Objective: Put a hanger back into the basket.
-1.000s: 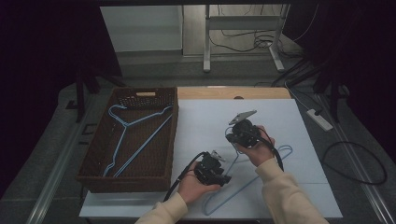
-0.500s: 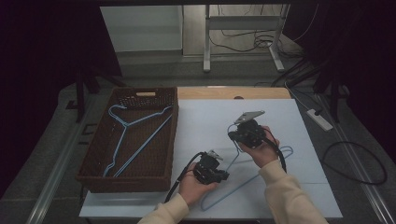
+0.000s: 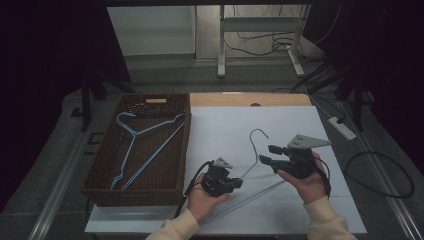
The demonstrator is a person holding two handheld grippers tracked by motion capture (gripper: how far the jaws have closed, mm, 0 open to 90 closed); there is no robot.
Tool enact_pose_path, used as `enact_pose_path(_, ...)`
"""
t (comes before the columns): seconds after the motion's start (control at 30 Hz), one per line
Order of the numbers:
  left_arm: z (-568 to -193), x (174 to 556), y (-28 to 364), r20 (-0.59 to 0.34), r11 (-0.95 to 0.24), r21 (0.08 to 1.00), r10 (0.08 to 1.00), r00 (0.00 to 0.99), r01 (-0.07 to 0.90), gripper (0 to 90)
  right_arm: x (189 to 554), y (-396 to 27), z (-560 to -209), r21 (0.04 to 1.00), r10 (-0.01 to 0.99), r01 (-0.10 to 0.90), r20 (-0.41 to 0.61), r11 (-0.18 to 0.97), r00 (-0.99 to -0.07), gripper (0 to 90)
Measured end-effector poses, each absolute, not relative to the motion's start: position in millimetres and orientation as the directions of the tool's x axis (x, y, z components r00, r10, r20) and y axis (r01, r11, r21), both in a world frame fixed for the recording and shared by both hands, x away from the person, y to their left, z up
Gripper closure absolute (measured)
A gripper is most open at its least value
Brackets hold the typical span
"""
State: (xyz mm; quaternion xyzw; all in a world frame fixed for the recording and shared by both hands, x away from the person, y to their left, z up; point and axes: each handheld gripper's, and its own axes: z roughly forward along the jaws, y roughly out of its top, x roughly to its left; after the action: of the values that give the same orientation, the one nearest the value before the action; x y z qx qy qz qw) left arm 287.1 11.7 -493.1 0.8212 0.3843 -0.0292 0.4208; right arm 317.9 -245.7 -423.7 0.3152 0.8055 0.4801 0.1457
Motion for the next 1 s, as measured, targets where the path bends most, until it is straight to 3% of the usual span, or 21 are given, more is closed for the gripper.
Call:
enact_pose_path(0.47, -449, 280, 41, -0.380, -0.246, 0.746, 0.605, 0.699, 0.619, 87.4, 279, -283, -431, 0.890, 0.672, 0.356, 0.078, 0.286, -0.736, 43.4)
enact_pose_path(1.0, -395, 276, 102, -0.381, -0.140, 0.814, 0.604, 0.701, 0.563, 87.4, 287, -290, -452, 0.879, 0.682, 0.385, 0.100, 0.281, -0.725, 38.3)
